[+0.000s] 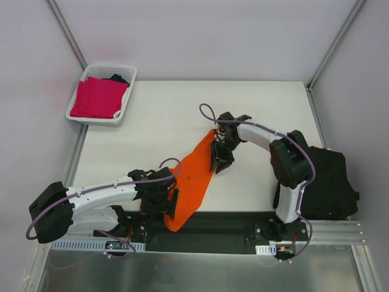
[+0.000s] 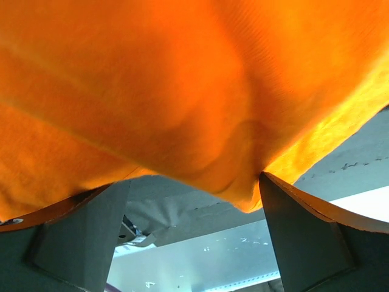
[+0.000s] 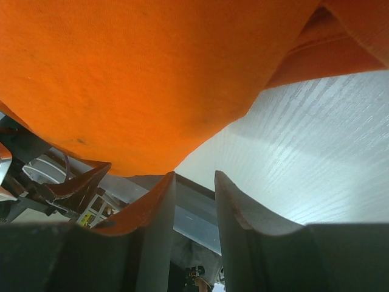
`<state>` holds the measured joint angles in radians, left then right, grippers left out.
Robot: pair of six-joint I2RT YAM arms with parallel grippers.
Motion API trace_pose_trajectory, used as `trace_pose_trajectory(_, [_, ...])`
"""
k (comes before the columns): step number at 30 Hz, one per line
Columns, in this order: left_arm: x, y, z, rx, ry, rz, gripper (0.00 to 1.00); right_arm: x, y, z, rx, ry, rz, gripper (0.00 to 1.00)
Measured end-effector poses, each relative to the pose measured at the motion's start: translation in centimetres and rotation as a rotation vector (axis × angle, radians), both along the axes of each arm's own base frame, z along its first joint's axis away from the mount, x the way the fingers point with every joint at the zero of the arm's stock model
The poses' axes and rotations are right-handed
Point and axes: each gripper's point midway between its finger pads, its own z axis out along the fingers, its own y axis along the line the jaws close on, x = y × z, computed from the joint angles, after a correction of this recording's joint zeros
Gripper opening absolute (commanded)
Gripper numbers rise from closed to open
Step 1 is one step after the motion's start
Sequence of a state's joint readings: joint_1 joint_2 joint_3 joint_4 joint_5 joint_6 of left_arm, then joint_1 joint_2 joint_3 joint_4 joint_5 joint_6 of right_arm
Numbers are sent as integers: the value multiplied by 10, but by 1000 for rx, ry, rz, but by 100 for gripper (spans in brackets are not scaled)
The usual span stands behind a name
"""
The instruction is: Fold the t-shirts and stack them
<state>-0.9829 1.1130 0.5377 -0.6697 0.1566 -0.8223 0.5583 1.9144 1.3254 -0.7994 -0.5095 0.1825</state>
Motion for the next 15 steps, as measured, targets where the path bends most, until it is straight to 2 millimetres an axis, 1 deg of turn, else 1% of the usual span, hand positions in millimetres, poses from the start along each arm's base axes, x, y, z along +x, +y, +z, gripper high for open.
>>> trace_pose_trajectory(4, [7,-9,2,13,5,-12,86,-1,1,0,0,0,4,35])
trace_pose_trajectory(7, [19,-24,9,7,-10,-37,75,-1,1,0,0,0,5,34])
trace_pose_trajectory(8, [23,-30,12,-2,-21,-48,65,-1,1,0,-1,0,5,34])
trace_pose_trajectory(11, [36,-47,22,-30,-50,-73,47,-1,1,0,-1,-1,5,34])
trace_pose_trajectory(12, [40,-53,25,-40,-59,-81,30,-1,1,0,-1,-1,5,34])
trace_pose_trajectory(15, [48,-64,31,-61,-80,-100,9,-1,0,-1,-4,-2,5,34])
